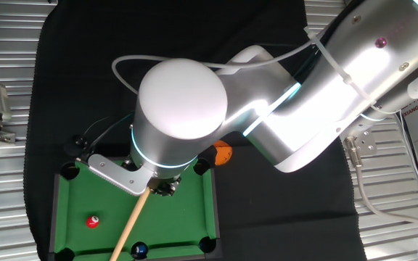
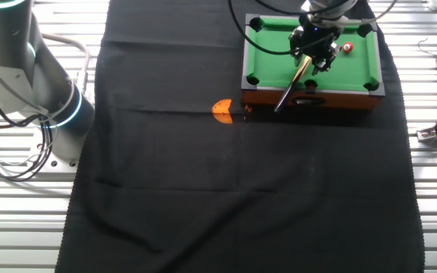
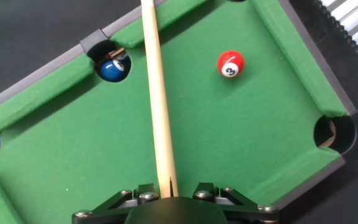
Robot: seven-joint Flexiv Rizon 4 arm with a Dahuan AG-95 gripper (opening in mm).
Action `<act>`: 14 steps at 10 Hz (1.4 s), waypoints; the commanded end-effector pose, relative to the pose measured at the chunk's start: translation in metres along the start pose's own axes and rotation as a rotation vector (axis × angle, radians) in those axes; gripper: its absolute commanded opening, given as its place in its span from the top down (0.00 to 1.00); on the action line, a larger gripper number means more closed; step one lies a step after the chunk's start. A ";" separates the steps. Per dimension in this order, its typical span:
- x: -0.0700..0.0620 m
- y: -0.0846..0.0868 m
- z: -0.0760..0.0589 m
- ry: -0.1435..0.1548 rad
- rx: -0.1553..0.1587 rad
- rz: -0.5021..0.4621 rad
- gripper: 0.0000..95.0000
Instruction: Hit the pool ball
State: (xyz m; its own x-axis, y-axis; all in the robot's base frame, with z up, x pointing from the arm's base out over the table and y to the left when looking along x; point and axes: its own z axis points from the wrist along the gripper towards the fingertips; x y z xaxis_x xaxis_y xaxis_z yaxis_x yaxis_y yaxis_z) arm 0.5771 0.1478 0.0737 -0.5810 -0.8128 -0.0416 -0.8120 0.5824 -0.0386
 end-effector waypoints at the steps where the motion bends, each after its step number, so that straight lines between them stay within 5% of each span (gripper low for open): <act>1: 0.000 0.000 0.000 -0.005 0.000 0.003 0.60; 6: -0.001 0.001 0.000 -0.006 0.002 0.013 0.60; 7: -0.001 0.001 0.000 -0.006 0.002 0.014 0.80; 12: -0.002 0.001 0.001 -0.007 0.008 0.019 0.80; 13: -0.002 0.001 0.001 -0.007 0.008 0.024 1.00; 14: -0.002 0.001 0.001 -0.007 0.008 0.030 1.00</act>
State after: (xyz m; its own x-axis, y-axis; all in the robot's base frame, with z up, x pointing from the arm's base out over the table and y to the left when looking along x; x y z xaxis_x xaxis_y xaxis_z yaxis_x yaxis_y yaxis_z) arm 0.5769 0.1499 0.0730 -0.6050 -0.7947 -0.0499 -0.7935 0.6069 -0.0452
